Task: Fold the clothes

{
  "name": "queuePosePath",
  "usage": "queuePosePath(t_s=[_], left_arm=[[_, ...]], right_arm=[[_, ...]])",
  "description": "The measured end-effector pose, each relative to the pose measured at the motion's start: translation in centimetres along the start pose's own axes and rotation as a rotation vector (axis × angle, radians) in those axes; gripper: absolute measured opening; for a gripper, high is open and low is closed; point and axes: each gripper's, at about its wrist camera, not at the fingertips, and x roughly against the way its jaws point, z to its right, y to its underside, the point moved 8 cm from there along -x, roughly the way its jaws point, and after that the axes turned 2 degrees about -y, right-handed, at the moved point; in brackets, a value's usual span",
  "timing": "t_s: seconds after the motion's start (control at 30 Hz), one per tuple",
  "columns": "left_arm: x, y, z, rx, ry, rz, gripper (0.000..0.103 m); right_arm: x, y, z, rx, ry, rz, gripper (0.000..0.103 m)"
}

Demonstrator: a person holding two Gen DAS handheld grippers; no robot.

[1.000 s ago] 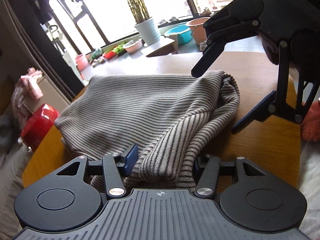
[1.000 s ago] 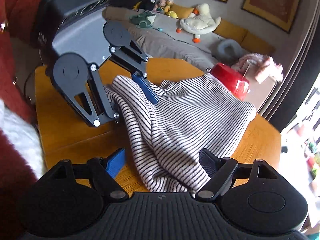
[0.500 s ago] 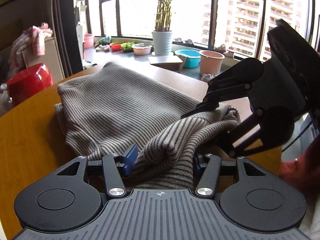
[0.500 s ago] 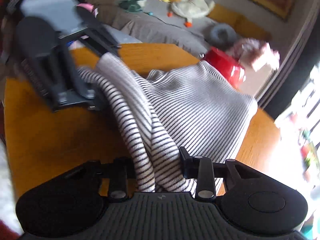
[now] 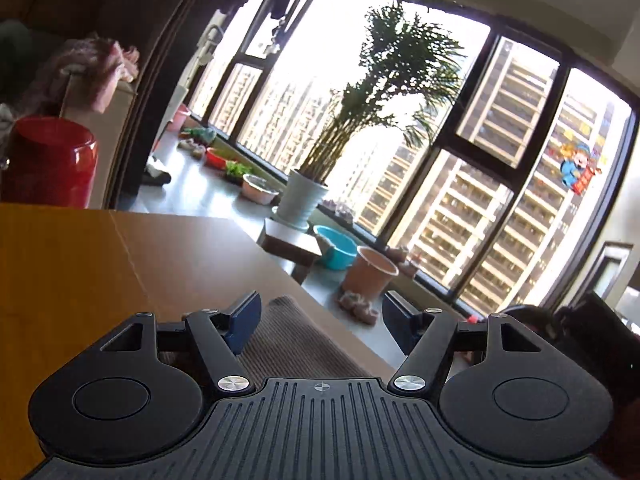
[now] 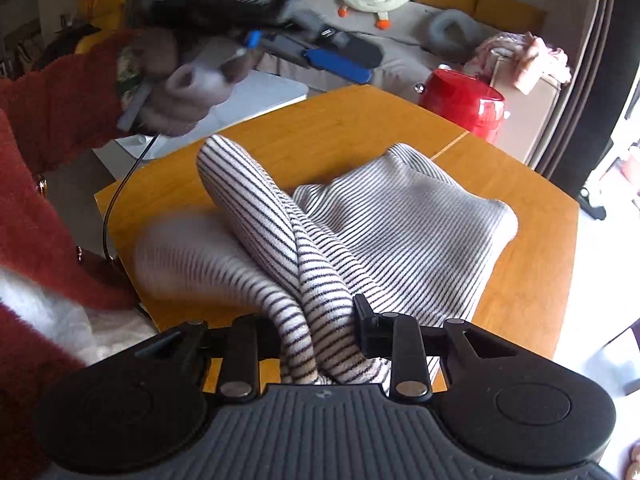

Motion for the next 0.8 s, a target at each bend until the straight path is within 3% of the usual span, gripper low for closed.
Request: queuePosePath(t_s=[0.1, 0.23, 0.37, 0.47, 0.53, 0.63, 0.7, 0.77, 0.8], left_arm=[[-4.2, 2.0, -1.7, 0.006, -0.017, -0.143, 0.049], [-8.3, 6.3, -4.7, -0.048, -0.094, -0.345, 0.042], [-8.3, 6.5, -6.6, 0.033, -0.013, -0.343, 0.042], [-8.0, 6.7, -7.2, 0.033, 0.019, -0.348, 0.042], [-7.9, 6.7, -7.5, 0.041, 0.025, -0.349, 0.04], [-7.7, 6.8, -8.3, 0.075, 0.018, -0.342, 0.025], [-7.1, 6.7, -8.8, 0.104, 0.002, -0.321, 0.026], [-5.6, 6.1, -8.5, 0.064, -0.053, -0.28, 0.03], [-4.7, 5.6, -8.2, 0.017, -0.1, -0.251, 0.046]], right_arm=[[0.6, -1.3, -0.1, 0.039, 0.032, 0.007, 0.026], [2.3, -5.8, 0.9, 0.114, 0.063, 0.079, 0.026], [0.9, -9.8, 5.3, 0.068, 0.016, 0.136, 0.026], [-3.4, -11.1, 9.7, -0.04, -0.058, 0.135, 0.028], [-7.2, -10.0, 12.4, -0.156, -0.112, 0.111, 0.029], [-12.4, -8.0, 15.6, -0.319, -0.18, 0.085, 0.036], [-14.6, -7.1, 17.0, -0.422, -0.222, 0.095, 0.04], [-15.1, -6.6, 17.8, -0.486, -0.265, 0.131, 0.04], [-15.1, -6.5, 17.9, -0.5, -0.268, 0.142, 0.04]])
